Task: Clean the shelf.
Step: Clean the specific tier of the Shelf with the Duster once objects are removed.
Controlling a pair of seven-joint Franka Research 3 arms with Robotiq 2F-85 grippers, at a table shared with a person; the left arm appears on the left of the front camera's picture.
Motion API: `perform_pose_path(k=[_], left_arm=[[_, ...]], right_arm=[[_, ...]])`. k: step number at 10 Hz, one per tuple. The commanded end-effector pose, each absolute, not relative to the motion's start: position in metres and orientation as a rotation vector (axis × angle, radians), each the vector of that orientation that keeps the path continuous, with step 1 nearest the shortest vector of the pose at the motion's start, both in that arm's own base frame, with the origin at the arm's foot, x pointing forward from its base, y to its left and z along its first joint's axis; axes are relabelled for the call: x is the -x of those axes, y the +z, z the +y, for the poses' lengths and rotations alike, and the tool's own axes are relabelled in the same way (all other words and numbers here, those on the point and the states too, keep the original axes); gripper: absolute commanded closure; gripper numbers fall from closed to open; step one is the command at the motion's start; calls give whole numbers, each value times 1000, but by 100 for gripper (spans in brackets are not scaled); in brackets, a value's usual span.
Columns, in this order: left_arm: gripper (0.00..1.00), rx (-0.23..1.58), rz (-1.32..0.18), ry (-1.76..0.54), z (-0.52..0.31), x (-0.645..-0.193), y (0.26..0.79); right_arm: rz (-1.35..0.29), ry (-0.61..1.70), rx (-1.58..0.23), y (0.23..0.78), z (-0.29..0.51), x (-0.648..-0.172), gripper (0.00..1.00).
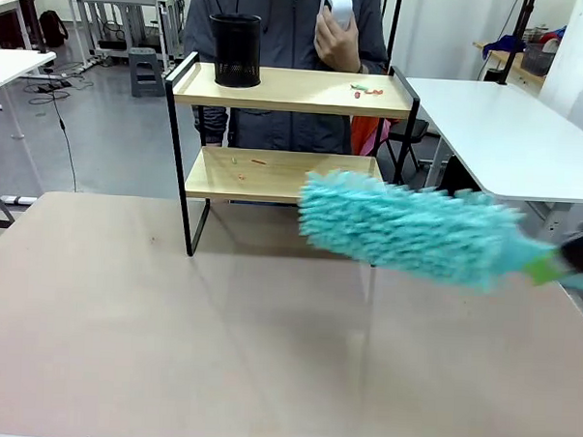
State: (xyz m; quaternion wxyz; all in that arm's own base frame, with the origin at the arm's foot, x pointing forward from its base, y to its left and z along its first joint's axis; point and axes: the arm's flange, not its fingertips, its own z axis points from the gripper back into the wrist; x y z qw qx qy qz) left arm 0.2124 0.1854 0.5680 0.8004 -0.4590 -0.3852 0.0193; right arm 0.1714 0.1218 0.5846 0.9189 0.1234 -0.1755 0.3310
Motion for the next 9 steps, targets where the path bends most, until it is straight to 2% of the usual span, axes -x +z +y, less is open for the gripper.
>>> perform_pose_path(k=[1,2,3,4,5,6,7,9], left_arm=[[0,985,-845,23,184,-213,570],[0,985,-845,23,184,-213,570],[0,985,-845,23,184,-213,570],[0,985,-845,23,184,-213,570],[0,985,-845,23,184,-213,570],[0,985,-845,23,184,-213,570],[0,985,-845,23,184,-213,570],[0,985,-845,23,184,-213,570]], right_arm=[[-514,654,-220,562,175,-207,87],[-611,608,-213,565,173,-208,87],[-414,711,-218,576,163,-179,87],[-414,711,-218,576,163,-179,87],[-495,683,-198,573,187,-194,87],[-517,547,-81,585,167,-177,87],[-609,517,-101,588,173,-193,87],[-652,493,-132,581,190,-248,87]])
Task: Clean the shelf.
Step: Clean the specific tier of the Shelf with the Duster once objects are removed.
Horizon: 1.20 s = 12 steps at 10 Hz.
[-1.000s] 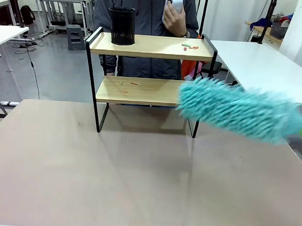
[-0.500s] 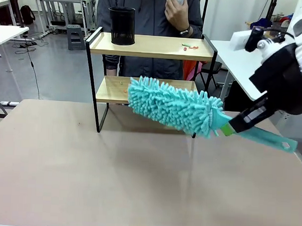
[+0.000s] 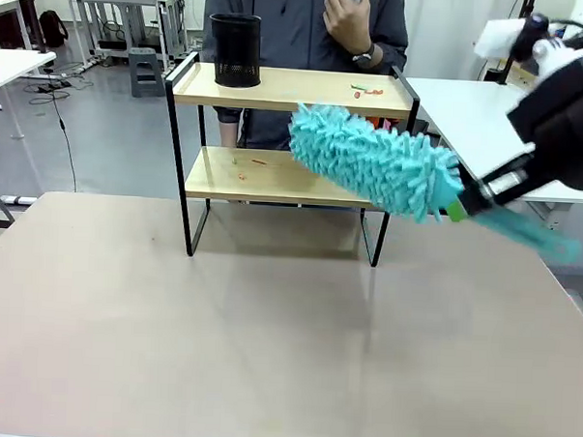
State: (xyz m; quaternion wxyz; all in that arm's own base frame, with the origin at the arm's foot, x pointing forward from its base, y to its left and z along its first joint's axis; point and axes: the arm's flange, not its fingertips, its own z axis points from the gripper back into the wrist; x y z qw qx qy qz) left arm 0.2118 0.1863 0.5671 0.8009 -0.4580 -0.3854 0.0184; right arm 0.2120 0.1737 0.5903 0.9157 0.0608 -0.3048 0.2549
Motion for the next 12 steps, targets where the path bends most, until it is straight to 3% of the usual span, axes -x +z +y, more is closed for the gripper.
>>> perform_pose_path(k=[1,3,7,12], left_arm=[[0,985,-845,23,184,-213,570],[0,985,-845,23,184,-213,570],[0,985,-845,23,184,-213,570],[0,985,-845,23,184,-213,570]], right_arm=[[-623,463,-111,571,200,-276,87],[-599,472,-116,553,216,-314,87],[-606,471,-184,530,236,-340,87],[-689,354,-103,502,278,-386,87]])
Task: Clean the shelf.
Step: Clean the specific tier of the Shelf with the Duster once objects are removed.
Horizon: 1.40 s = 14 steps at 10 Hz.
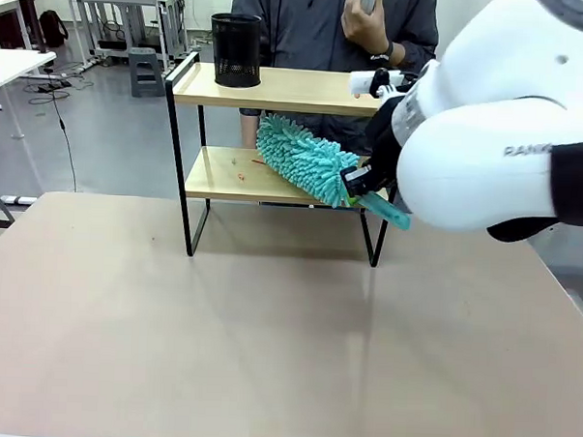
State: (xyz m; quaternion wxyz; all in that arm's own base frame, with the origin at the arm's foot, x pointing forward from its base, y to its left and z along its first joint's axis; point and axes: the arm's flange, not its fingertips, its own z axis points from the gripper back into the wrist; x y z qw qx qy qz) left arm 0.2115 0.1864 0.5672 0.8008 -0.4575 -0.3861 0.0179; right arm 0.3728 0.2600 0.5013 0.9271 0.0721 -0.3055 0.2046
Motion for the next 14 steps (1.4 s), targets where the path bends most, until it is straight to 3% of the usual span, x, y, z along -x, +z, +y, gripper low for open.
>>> perform_pose_path(k=[1,7,10,14], left_arm=[[0,985,-845,23,184,-213,570],[0,985,-845,23,184,-213,570],[0,985,-845,23,184,-213,570],[0,985,-845,23,184,-213,570]], right_arm=[[-686,322,-120,495,283,-395,87],[-629,361,-169,485,319,-417,87],[-524,583,-231,489,328,-410,87],[-503,857,-282,521,268,-382,87]])
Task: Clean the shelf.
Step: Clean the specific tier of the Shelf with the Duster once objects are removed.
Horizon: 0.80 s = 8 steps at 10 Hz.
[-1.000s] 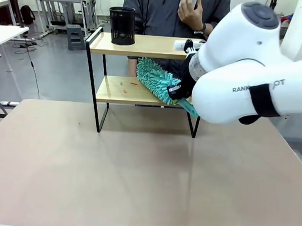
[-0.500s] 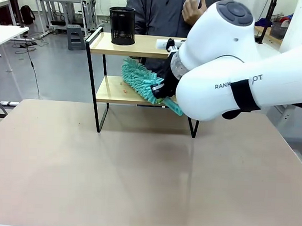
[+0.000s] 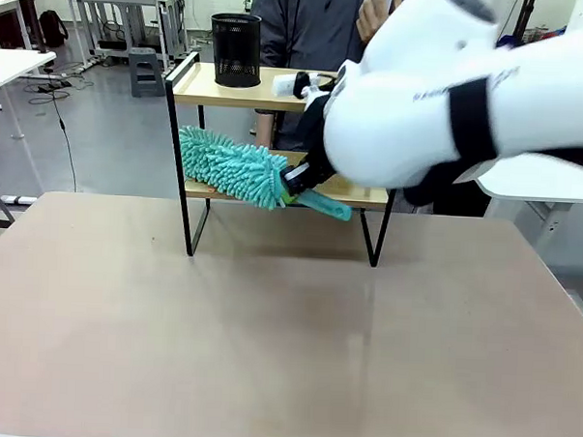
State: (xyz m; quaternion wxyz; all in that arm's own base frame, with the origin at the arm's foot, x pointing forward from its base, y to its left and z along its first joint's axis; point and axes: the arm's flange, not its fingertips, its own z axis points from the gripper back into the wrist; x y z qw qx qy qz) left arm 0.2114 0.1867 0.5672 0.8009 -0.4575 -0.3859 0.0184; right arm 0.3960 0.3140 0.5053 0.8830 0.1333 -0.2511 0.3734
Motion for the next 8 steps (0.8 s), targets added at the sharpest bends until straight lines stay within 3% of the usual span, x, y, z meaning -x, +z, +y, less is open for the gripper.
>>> perform_pose_path(k=[1,4,8], left_arm=[[0,985,-845,23,184,-213,570],[0,985,-845,23,184,-213,570],[0,985,-845,23,184,-213,570]], right_arm=[[-478,953,-287,531,248,-361,87],[-419,1109,-323,550,188,-286,87],[-565,949,-416,552,167,-279,87]])
